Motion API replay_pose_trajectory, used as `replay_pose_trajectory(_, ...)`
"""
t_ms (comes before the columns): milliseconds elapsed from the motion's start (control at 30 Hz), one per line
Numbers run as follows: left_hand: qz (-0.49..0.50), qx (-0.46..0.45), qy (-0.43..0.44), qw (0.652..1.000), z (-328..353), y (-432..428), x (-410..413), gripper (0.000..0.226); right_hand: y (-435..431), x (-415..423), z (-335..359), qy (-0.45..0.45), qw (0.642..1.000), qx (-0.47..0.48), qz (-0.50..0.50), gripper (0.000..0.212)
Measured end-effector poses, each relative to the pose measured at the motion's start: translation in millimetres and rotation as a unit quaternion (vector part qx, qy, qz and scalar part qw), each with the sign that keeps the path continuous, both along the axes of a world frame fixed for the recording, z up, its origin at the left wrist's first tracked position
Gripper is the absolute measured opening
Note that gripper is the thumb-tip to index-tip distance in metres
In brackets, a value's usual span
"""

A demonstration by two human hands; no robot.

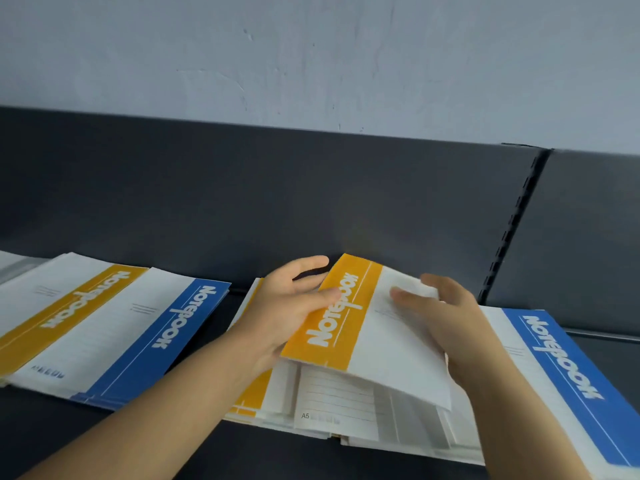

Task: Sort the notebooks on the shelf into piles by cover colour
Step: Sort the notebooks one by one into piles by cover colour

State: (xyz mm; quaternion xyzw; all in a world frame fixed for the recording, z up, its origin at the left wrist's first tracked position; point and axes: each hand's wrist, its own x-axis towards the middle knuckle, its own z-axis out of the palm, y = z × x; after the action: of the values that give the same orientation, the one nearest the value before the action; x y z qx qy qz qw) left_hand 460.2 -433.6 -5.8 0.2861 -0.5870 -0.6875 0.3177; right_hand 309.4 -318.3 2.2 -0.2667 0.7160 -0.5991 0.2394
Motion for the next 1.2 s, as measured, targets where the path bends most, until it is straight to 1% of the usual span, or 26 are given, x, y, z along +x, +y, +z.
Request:
replay_pose_trajectory(67,-0.013,-0.006,-0.011,1.0,7,-2,6,0.052,0,2,0,-0.058,0.997,-0.053,0.012,0.054)
replay_pose_trajectory(100,-0.033,-0.01,-0.022,0.999,10,-3,7,0.055,0,2,0,-0.069,0.995,-0.073,0.013,0.054)
replay_pose_trajectory(167,-0.109,-0.013,-0.067,0.992,20,-7,17,0.058,0,3,1,-0.053,0.994,-0.093,-0.003,0.053)
replay_pose_trajectory(200,-0.162,-0.025,-0.101,0.981,25,-8,24,0.057,-1,4,1,-0.041,0.994,-0.098,-0.015,0.051)
replay_pose_trajectory(233,-0.207,-0.045,-0.137,0.968,29,-12,32,0.056,-3,6,-1,-0.021,0.995,-0.094,-0.027,0.05)
replay_pose_trajectory(267,-0.23,-0.065,-0.165,0.957,31,-15,38,0.056,-6,9,-3,0.015,0.997,-0.072,-0.037,0.049)
replay_pose_trajectory(300,-0.231,-0.082,-0.182,0.952,32,-19,44,0.055,-9,14,-5,0.063,0.996,-0.037,-0.042,0.051)
replay_pose_trajectory(367,-0.208,-0.105,-0.192,0.953,33,-28,58,0.051,-15,28,-8,0.141,0.989,0.02,-0.035,0.061)
replay_pose_trajectory(433,-0.193,-0.127,-0.2,0.952,36,-38,78,0.046,-22,45,-8,0.199,0.979,0.039,-0.022,0.073)
replay_pose_trajectory(467,-0.184,-0.134,-0.202,0.952,38,-45,90,0.043,-25,55,-6,0.257,0.965,0.046,-0.023,0.077)
replay_pose_trajectory(500,-0.175,-0.138,-0.202,0.954,40,-52,105,0.04,-30,65,-3,0.332,0.941,0.062,-0.023,0.079)
replay_pose_trajectory(567,-0.158,-0.144,-0.199,0.956,46,-70,136,0.034,-41,89,8,0.478,0.873,0.095,0.009,0.084)
replay_pose_trajectory(600,-0.154,-0.147,-0.195,0.957,50,-78,152,0.03,-50,104,17,0.525,0.842,0.111,0.043,0.087)
replay_pose_trajectory(633,-0.15,-0.148,-0.19,0.959,53,-88,168,0.027,-60,120,26,0.551,0.821,0.123,0.086,0.087)
replay_pose_trajectory(667,-0.145,-0.144,-0.179,0.962,55,-97,183,0.026,-71,138,34,0.554,0.811,0.128,0.134,0.082)
replay_pose_trajectory(700,-0.134,-0.137,-0.165,0.968,57,-108,198,0.028,-82,158,42,0.537,0.813,0.129,0.183,0.07)
replay_pose_trajectory(767,-0.099,-0.122,-0.134,0.979,62,-131,227,0.03,-109,199,52,0.454,0.849,0.108,0.248,0.04)
replay_pose_trajectory(800,-0.08,-0.115,-0.119,0.983,64,-143,242,0.027,-123,218,55,0.402,0.872,0.091,0.262,0.033)
replay_pose_trajectory(867,-0.047,-0.101,-0.1,0.989,67,-170,270,0.022,-151,249,56,0.277,0.917,0.068,0.278,0.029)
replay_pose_trajectory(900,-0.04,-0.1,-0.098,0.989,67,-184,284,0.022,-164,262,53,0.214,0.934,0.057,0.28,0.028)
replay_pose_trajectory(967,-0.051,-0.091,-0.1,0.99,64,-211,308,0.024,-185,280,44,0.124,0.959,0.036,0.253,0.024)
replay_pose_trajectory(1100,-0.068,-0.042,-0.088,0.993,48,-247,332,0.027,-210,304,23,0.009,0.987,0.026,0.161,0.015)
replay_pose_trajectory(1200,-0.026,-0.012,-0.074,0.997,27,-251,333,0.025,-220,313,6,-0.024,0.995,0.043,0.082,0.012)
